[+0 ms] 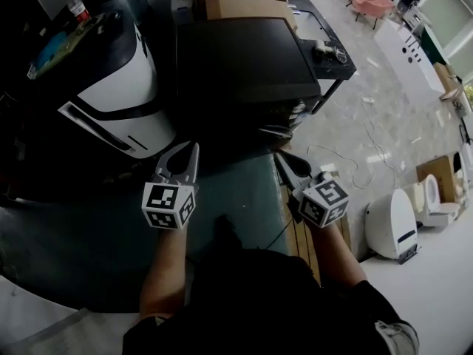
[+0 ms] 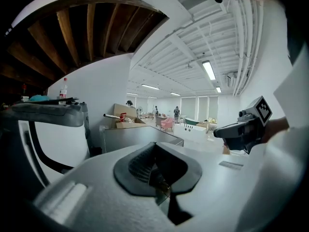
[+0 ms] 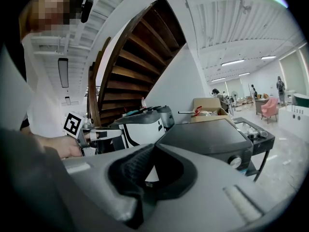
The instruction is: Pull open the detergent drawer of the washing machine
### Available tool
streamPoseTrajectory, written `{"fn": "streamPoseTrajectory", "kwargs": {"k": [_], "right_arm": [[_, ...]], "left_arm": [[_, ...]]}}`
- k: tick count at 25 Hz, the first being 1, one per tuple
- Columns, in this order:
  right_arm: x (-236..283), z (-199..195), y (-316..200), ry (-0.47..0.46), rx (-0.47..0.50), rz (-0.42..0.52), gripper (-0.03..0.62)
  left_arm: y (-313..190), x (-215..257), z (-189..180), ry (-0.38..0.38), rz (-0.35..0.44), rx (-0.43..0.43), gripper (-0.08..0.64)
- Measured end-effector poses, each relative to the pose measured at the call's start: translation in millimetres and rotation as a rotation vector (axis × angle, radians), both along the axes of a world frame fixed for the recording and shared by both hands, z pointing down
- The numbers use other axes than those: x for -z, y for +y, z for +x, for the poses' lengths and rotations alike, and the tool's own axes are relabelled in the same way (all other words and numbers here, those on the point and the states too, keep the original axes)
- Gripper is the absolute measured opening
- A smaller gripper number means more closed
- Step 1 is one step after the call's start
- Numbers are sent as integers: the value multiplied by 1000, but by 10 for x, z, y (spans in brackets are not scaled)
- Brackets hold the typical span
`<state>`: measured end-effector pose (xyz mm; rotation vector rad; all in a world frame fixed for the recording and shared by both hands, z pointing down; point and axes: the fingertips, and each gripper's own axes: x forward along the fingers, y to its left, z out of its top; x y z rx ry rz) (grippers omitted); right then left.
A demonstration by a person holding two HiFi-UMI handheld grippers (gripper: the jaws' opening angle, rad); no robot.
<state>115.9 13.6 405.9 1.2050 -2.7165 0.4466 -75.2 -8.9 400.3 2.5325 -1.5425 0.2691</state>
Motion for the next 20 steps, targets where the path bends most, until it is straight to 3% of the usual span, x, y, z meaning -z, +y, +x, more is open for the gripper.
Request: {"fn": "streamPoseTrajectory", "kwargs": {"k": [10, 20], "right_arm": [[-81, -600, -534, 28, 15, -32, 3], [-229, -866, -1017, 44, 64, -70, 3]], "left_arm": [[-440, -145, -649, 25, -32, 27, 9], [-859, -322, -871, 44, -73, 62, 11]]}}
